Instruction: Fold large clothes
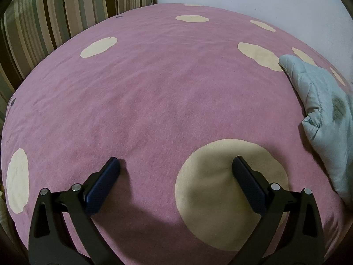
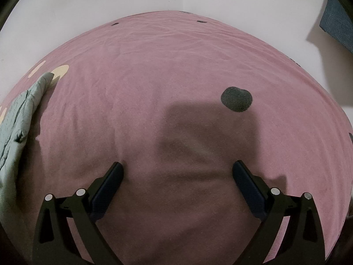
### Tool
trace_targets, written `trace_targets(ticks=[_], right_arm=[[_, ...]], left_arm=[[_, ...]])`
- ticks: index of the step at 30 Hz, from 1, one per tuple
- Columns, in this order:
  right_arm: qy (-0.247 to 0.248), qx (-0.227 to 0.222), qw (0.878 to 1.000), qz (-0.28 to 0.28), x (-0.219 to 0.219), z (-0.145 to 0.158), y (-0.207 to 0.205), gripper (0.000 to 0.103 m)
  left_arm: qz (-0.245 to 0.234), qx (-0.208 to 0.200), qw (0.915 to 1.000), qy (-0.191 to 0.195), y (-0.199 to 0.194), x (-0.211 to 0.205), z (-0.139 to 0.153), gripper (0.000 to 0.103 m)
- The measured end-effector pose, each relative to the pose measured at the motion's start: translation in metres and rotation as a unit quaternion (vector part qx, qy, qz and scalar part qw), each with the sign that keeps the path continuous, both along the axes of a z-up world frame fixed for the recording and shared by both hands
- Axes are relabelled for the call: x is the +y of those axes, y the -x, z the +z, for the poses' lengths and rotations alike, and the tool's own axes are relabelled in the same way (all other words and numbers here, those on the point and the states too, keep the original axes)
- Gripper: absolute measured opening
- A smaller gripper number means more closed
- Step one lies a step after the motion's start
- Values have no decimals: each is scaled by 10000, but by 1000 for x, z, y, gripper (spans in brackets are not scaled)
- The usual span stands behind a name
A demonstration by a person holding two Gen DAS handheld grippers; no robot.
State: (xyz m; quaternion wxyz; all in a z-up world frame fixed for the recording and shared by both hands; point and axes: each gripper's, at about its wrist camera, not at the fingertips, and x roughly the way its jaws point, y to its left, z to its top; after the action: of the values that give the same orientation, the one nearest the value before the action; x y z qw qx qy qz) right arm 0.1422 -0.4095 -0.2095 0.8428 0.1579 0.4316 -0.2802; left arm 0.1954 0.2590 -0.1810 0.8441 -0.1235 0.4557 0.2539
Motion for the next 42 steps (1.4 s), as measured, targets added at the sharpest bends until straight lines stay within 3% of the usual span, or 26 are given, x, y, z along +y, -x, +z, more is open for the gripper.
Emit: trace_targets(ticks=[42], right_arm=[[13,-5,10000,-5,-1,-1,2,98]], left_arm=[[8,1,10000,-20,-2,1,-1,101]])
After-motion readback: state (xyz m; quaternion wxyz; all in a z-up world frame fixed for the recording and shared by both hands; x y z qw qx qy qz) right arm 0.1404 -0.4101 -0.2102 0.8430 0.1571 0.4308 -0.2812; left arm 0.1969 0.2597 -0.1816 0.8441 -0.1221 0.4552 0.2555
